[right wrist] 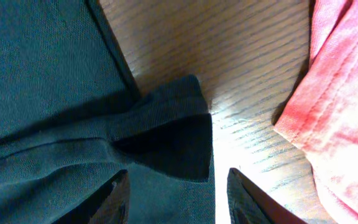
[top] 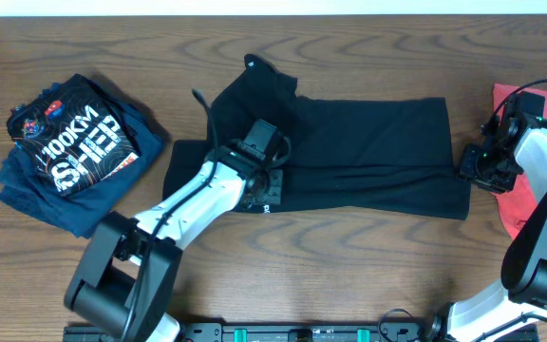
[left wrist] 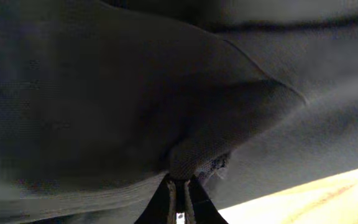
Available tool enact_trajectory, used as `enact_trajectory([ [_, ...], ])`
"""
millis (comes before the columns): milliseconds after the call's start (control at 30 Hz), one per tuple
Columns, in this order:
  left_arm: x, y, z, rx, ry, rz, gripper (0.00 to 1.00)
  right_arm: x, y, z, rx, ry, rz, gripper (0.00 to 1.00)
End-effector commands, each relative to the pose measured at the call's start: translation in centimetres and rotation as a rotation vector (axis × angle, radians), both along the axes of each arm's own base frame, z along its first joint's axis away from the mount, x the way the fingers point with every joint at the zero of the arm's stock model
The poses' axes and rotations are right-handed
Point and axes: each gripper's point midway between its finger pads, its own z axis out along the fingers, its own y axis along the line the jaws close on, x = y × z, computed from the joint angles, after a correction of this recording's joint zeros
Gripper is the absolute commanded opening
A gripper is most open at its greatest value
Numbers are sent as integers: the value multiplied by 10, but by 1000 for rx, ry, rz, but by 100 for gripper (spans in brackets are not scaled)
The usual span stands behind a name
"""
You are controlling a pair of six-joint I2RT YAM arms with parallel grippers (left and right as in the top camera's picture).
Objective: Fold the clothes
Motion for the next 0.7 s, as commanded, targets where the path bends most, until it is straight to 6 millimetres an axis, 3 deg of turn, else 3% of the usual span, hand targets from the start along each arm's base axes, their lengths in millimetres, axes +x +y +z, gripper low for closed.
enact_trajectory([
  [0,29,21,43,11,-145,70,6,1,3,-4,2,3,23,48],
  [133,42,46,74,-14,-227,151,6,4,8,-3,31,-15,27,46],
  [267,46,56,78,-15,-237,181,6,8,10,-3,26,-27,36,31],
  [433,47,56,76,-13,-233,181,6,12,15,-3,24,-36,54,45],
  [667,47,55,75,-14,-234,179,6,17,25,-2,32,-47,80,46],
])
